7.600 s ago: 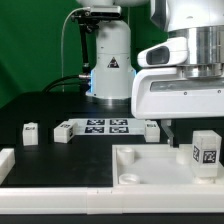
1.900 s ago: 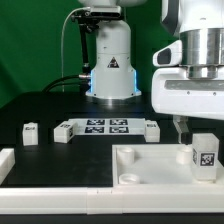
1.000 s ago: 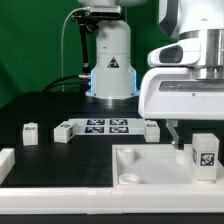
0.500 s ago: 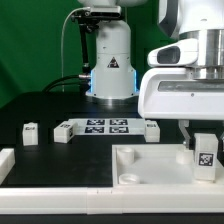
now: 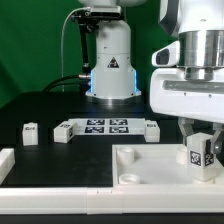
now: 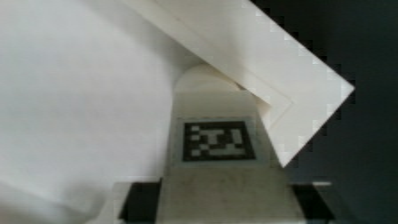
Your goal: Assemble one leg
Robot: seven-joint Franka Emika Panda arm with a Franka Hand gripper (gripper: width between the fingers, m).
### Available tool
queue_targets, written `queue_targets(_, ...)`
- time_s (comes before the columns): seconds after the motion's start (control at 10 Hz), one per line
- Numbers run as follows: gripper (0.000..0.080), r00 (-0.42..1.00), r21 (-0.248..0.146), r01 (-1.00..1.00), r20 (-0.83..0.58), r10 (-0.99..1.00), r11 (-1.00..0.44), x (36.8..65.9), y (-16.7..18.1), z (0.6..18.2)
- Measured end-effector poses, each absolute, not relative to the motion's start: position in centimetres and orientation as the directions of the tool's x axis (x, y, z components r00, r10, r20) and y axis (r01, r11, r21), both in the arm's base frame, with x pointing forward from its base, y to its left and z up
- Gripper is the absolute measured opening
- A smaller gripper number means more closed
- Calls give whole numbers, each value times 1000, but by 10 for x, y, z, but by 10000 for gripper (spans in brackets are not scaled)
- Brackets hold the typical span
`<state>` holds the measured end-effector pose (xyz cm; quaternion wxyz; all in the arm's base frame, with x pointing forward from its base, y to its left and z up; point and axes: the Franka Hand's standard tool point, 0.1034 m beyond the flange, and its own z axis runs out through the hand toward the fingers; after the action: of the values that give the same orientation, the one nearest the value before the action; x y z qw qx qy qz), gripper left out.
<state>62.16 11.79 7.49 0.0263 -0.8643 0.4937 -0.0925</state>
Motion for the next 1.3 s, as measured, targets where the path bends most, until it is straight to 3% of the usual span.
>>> queue_targets(0.4, 292, 68, -163, -984, 64, -996, -77, 620, 119, 75)
queue_targets(0.6, 292, 128, -160, -977, 74, -989, -139, 620, 119, 75)
queue_targets(0.8, 571, 228, -171, -955, 95, -969, -241, 622, 119, 75)
queue_targets(1.1, 632, 575, -150, -787, 170, -800, -598, 623, 126, 75)
queue_targets(1.3, 649, 753, -110, -616, 207, -624, -780, 624, 128, 76)
